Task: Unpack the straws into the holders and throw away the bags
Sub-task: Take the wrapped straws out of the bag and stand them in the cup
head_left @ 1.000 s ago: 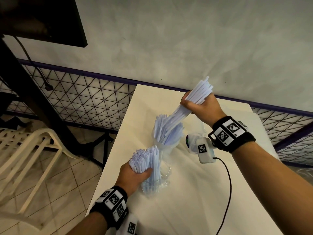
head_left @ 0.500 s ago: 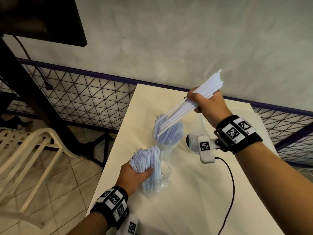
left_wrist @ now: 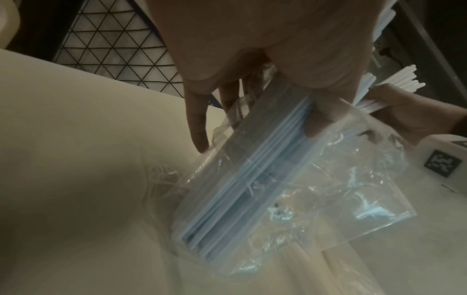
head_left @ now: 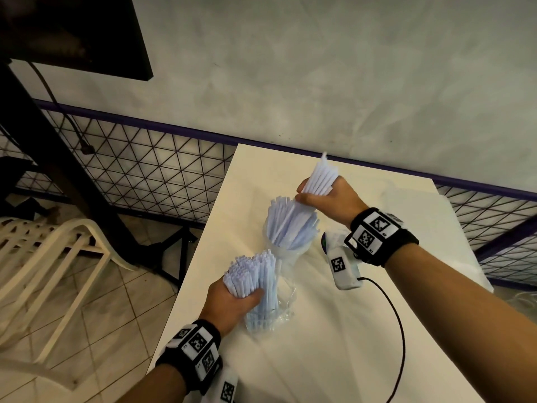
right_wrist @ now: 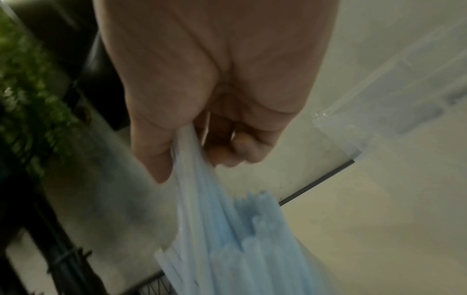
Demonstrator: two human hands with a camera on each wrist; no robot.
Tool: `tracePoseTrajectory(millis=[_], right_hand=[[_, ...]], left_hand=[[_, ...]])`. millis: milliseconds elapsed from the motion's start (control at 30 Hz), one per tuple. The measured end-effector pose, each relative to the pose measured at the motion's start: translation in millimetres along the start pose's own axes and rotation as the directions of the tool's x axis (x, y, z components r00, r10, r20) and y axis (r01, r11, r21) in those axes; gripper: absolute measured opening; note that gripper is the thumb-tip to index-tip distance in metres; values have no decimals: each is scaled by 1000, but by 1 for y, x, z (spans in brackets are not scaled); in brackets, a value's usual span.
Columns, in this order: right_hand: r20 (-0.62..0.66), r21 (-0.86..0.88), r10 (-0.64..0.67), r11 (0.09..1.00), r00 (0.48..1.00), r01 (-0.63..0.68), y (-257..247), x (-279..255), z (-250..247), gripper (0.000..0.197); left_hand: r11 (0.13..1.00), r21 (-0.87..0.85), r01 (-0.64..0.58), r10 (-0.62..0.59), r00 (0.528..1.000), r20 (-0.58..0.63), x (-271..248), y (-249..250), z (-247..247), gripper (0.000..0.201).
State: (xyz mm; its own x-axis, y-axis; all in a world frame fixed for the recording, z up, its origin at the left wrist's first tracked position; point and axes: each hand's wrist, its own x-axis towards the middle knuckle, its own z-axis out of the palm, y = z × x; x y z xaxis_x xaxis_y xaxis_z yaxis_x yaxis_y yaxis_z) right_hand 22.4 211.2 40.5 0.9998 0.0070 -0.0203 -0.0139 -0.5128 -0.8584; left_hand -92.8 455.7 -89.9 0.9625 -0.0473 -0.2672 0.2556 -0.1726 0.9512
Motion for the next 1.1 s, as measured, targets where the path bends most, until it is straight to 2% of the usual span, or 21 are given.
tracePoseTrajectory(millis=[67,167,233,267,333,400,467,600,667,800,900,1000,1100], right_hand=[[20,-91,13,996,1000,-12,3,0,3,40],[-98,-44,-47,998,994,43,1,-4,5,79],[-123,-72,-147,988,981,139,-1,-7,9,80],[-73,-163,-210,967,975,197,-1,-8,11,76],[122,-402,-267,868,956,293,2,-11,20,75],[273,-545,-211,770,939,332,10,-17,30,81],[331,-581,-178,735,927,349,17,-24,39,89],[336,-544,-221,748,915,381,23,-30,41,102],[345,-587,-252,694,904,418,25,-30,40,107],[251,-645,-316,650,915,402,22,-20,46,96],[249,-684,-328,607,911,405,15,-9,51,84],[256,-710,-322,577,912,403,12,1,57,64],[224,-709,-288,607,931,359,11,13,58,41]], left_hand=[[1000,-6,-1,1,1000,1,0,0,0,33],[1000,-21,-10,10,1000,11,0,0,0,33],[1000,-25,-16,16,1000,10,0,-1,0,33],[1000,-26,-18,18,1000,8,1,-1,0,33],[1000,-22,-19,20,1000,8,2,-2,0,34],[999,-22,-24,24,1000,12,2,-2,0,35],[999,-23,-27,27,1000,9,2,-3,-1,36],[1000,-13,-23,23,1000,7,3,-5,-2,37],[1000,-9,-22,22,1000,9,3,-6,-2,37],[1000,3,-17,17,1000,-2,4,-6,-1,33],[1000,9,-11,11,1000,-4,4,-7,-1,33],[1000,3,-9,9,1000,-16,5,-9,0,33],[1000,-13,-4,4,1000,-9,5,-10,0,33]])
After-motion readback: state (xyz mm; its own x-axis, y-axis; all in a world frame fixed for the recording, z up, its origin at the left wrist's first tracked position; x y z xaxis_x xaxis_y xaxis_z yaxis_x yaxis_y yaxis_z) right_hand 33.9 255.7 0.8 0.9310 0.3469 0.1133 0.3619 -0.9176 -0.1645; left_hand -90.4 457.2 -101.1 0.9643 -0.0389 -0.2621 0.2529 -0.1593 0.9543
